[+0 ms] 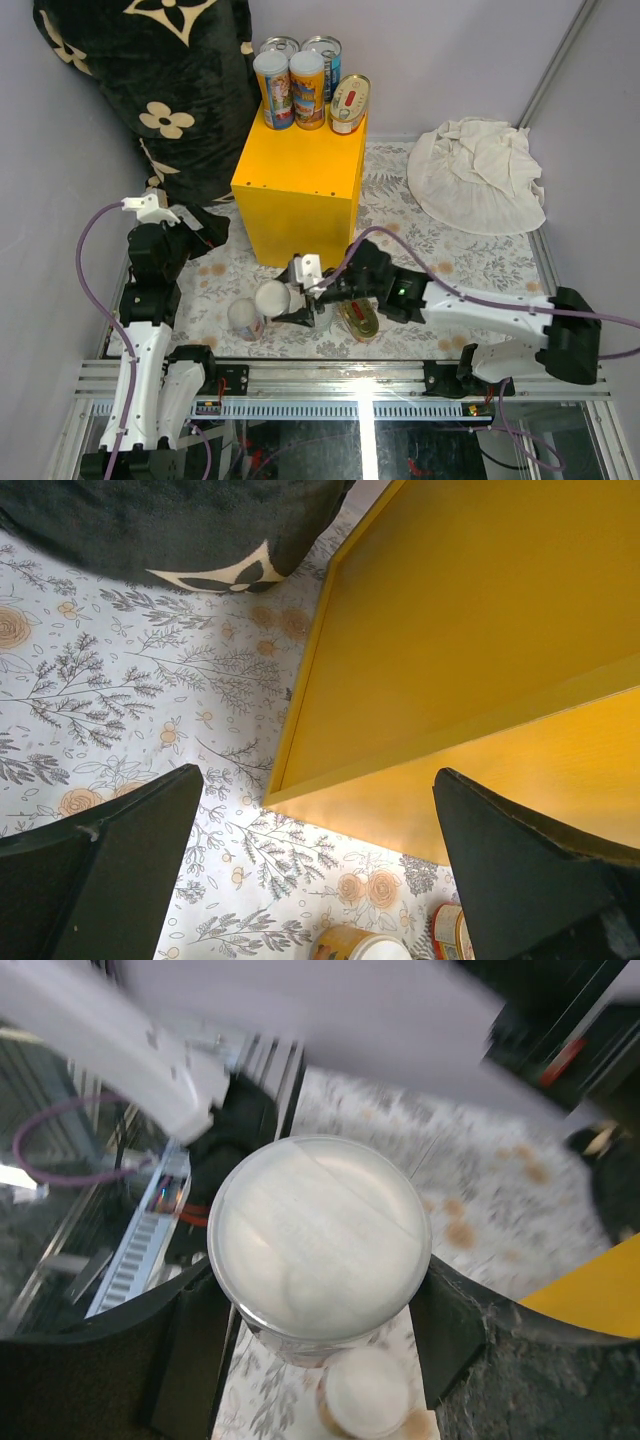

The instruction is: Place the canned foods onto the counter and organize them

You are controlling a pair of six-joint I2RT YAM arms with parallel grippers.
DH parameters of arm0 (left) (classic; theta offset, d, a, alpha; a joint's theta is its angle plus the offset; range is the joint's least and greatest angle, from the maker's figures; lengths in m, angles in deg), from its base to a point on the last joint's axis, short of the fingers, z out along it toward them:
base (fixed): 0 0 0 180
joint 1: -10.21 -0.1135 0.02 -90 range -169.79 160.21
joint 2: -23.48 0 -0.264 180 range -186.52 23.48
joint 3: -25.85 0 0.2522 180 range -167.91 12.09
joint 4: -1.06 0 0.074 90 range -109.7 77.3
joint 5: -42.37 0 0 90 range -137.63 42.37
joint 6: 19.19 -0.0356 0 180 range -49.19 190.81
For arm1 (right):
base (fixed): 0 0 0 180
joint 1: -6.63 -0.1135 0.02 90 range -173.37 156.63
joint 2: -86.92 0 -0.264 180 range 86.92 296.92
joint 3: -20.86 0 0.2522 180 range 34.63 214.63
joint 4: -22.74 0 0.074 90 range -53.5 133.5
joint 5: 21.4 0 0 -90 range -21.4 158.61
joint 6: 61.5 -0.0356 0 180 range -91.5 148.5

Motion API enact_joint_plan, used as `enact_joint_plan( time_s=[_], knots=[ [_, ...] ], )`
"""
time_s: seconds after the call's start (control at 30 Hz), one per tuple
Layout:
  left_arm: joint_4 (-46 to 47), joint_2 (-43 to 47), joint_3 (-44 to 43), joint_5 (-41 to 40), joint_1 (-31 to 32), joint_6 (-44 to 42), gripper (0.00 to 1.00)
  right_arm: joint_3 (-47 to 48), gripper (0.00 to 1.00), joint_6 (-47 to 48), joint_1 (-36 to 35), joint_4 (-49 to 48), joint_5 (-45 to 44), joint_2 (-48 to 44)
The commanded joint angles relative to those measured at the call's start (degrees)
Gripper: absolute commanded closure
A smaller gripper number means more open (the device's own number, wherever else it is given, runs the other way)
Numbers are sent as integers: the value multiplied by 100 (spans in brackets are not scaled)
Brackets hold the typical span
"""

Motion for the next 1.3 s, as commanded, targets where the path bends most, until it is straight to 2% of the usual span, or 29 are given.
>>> enact_joint_plan(
  time_s=[0.0,0.17,0.27,0.37,0.67,0.8,0.93,1.07,1.27],
  knots=[
    [203,93,-119,104,-1,-86,0,1034,100,238,136,378,-221,-932],
    [195,-19,-188,153,-3,-113,0,2240,100,64,355,1409,-743,-1040],
    [244,-26,-181,224,-1,-94,0,3056,100,-633,917,1741,-549,-864],
    [293,-73,-168,295,0,-107,0,3861,100,-1263,1465,1992,-611,-588],
    [223,-545,-518,302,3,-180,0,6448,100,-1532,1999,3303,-1612,716],
    [65,-803,-817,1,4,-199,0,7038,100,-1565,2180,3429,-1660,1142],
    [43,-887,-918,-114,8,-222,0,7891,100,-1591,2306,3960,-1715,1695],
    [122,-1202,-890,-68,4,-118,0,8202,100,-1622,2495,4027,-1673,2157],
    [-144,-1718,-1289,-871,4,-272,1,8590,100,-1698,2701,4218,-1379,2596]
  ],
)
